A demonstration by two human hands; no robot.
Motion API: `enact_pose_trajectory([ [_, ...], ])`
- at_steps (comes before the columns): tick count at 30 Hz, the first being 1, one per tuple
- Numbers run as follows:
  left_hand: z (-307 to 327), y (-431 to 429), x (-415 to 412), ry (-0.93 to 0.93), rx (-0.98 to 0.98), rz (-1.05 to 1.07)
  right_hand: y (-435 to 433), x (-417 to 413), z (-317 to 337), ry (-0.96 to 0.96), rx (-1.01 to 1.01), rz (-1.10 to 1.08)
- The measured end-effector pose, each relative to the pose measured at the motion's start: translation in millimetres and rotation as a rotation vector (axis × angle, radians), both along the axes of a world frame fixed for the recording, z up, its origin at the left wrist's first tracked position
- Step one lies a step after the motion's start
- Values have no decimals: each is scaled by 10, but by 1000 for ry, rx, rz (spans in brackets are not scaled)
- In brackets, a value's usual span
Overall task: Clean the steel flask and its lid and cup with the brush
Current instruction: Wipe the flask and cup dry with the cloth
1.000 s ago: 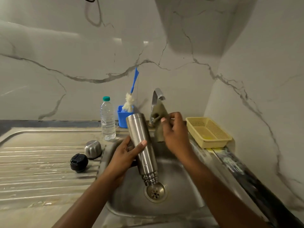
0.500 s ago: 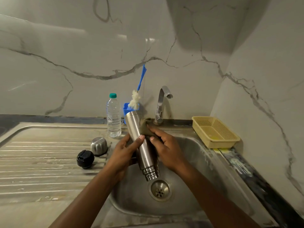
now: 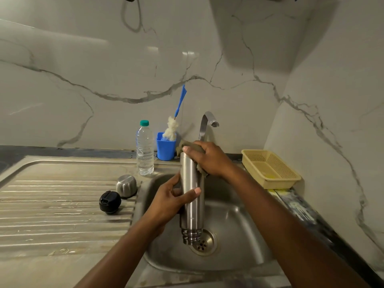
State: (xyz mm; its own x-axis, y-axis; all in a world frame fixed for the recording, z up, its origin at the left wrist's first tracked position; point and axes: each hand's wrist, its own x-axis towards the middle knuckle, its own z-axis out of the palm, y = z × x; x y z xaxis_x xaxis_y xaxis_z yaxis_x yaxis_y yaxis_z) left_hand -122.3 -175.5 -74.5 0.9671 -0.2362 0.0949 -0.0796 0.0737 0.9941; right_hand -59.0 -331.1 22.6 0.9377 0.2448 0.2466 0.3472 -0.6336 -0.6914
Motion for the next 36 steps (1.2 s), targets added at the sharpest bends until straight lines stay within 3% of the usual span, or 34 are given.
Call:
enact_pose_trajectory([
  [6, -27, 50, 50, -115, 48, 78, 27, -62, 143, -126, -279, 117],
  [10, 61, 88, 23, -97, -72, 86, -30, -77, 11, -230, -75, 295],
  [13, 71, 69, 15, 3, -144, 58, 3, -94, -300, -297, 8, 264],
  [20, 2, 10, -22, 55, -111, 38, 121, -240, -568, -38, 198, 88],
  [29, -17, 149, 95, 46, -263, 133, 122, -595, -751, 99, 360, 181],
  [36, 40, 265, 156, 42, -414, 237, 7, -816, -906, 101, 215, 237],
])
